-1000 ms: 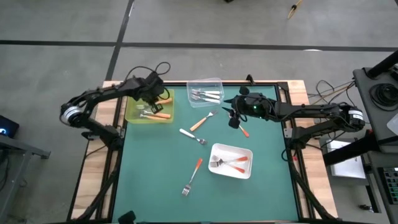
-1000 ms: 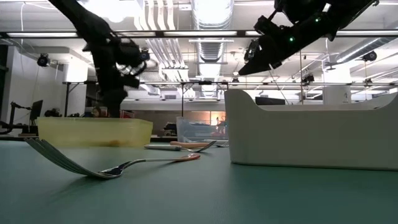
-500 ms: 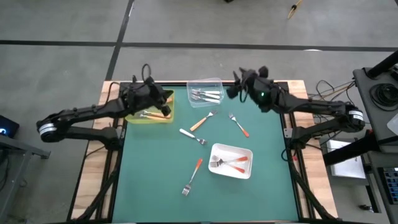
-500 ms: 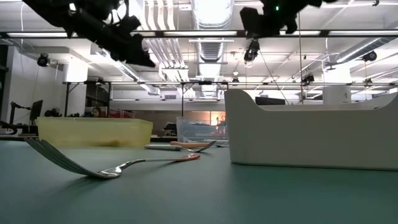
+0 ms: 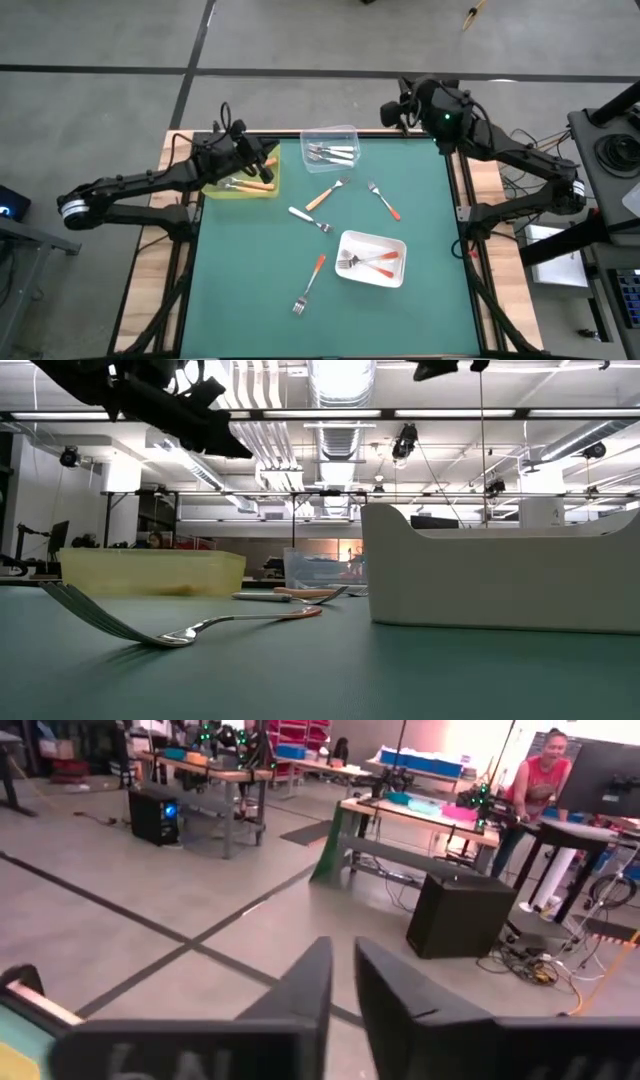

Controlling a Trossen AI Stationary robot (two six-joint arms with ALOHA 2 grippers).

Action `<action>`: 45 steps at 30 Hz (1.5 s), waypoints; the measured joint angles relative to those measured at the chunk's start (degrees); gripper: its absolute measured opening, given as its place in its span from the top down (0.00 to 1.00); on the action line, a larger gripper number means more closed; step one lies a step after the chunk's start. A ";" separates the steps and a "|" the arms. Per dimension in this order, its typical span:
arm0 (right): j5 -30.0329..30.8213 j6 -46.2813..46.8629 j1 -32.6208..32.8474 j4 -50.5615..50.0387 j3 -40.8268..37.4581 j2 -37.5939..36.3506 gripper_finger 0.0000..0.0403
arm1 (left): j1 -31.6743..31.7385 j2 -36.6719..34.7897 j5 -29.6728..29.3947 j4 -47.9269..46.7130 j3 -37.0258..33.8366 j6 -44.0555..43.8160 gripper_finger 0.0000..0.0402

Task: Sort silverware by color (type)
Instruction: Put the orange fork into the white bin

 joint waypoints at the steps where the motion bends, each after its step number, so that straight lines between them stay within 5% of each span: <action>1: -0.11 0.23 0.07 -0.06 0.23 0.00 0.95 | 0.00 0.07 -0.02 0.02 0.00 0.00 1.00; 13: -10.98 20.07 3.94 -18.48 -0.11 0.66 0.97 | 0.00 0.34 -0.02 -0.46 0.00 0.66 1.00; 18: -19.93 29.39 4.24 -27.56 -0.20 0.70 0.97 | 0.04 0.36 -0.02 -0.45 0.01 0.68 1.00; 25: -24.41 39.03 4.24 -31.76 -4.72 0.88 0.97 | 0.04 0.36 -0.02 -0.44 0.00 1.64 1.00; 32: -29.88 42.14 3.76 -33.42 -8.26 5.47 0.97 | 0.04 0.38 -0.02 -0.44 0.00 1.55 1.00; 38: -44.02 41.76 0.49 -37.26 -8.26 12.54 0.97 | 0.04 0.38 -0.02 -0.44 0.00 1.44 1.00; 45: -45.11 35.41 -2.37 -46.53 -8.26 20.55 0.97 | 0.04 0.38 -0.02 -0.39 0.00 1.29 1.00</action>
